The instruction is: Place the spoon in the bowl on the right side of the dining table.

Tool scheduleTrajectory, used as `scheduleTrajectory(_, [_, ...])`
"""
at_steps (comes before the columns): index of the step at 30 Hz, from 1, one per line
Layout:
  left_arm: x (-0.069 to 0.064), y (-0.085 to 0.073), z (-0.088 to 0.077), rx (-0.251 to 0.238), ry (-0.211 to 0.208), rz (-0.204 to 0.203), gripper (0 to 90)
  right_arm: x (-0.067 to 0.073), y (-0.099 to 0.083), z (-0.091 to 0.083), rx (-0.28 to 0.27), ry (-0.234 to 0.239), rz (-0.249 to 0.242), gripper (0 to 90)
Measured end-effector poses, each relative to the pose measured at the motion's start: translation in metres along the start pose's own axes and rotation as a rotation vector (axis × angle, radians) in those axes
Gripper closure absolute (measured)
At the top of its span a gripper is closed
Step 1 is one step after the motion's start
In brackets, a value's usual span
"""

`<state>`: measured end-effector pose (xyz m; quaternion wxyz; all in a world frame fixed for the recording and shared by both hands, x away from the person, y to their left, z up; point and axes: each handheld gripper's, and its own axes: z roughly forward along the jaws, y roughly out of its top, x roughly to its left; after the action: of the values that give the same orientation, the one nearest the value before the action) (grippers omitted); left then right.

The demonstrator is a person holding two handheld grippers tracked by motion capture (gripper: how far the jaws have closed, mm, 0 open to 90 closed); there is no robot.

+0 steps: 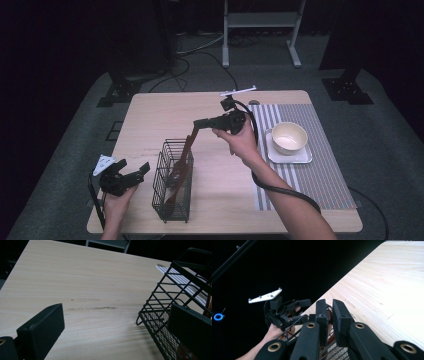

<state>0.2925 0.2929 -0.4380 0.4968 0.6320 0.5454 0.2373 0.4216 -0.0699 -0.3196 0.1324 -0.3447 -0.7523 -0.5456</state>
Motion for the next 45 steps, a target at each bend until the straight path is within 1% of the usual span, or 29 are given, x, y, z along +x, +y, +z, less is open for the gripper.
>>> scheduleTrajectory(2, [0.0,0.0,0.0,0.0,-0.001,0.0,0.2,-0.002,0.001,-0.003,-0.019,-0.006,0.022,83.2])
scheduleTrajectory(3, [0.0,0.0,0.0,0.0,-0.001,0.0,0.2,-0.002,0.001,-0.003,-0.019,-0.006,0.022,83.2])
scheduleTrajectory(4, [0.0,0.0,0.0,0.0,0.0,-0.002,0.2,-0.002,0.001,-0.004,-0.027,-0.02,0.027,83.2])
scheduleTrajectory(11, [0.0,0.0,0.0,-0.002,0.0,-0.004,0.2,-0.005,0.003,-0.013,-0.063,-0.028,0.061,83.2])
scheduleTrajectory(12, [0.0,0.0,0.0,-0.002,0.0,-0.004,0.2,-0.006,0.003,-0.015,-0.074,-0.027,0.067,83.2])
scheduleTrajectory(18, [0.0,0.0,0.0,-0.002,0.0,-0.005,0.2,-0.006,0.005,-0.023,-0.094,-0.025,0.082,83.2])
scheduleTrajectory(26, [0.0,0.0,0.0,-0.003,0.003,-0.007,0.2,-0.008,0.006,-0.034,-0.127,-0.008,0.111,83.3])
scheduleTrajectory(29, [0.0,0.0,0.0,-0.004,0.003,-0.007,0.2,-0.008,0.006,-0.036,-0.133,-0.005,0.114,83.3])
scheduleTrajectory(33, [0.001,0.0,0.0,-0.003,0.004,-0.008,0.2,-0.009,0.006,-0.044,-0.145,-0.003,0.13,83.3])
scheduleTrajectory(35, [0.001,0.0,0.0,-0.004,0.004,-0.007,0.2,-0.01,0.007,-0.047,-0.151,-0.003,0.128,83.3])
scheduleTrajectory(45, [0.0,0.0,0.0,-0.003,0.005,-0.006,0.2,-0.012,0.005,-0.062,-0.167,-0.02,0.138,83.3])
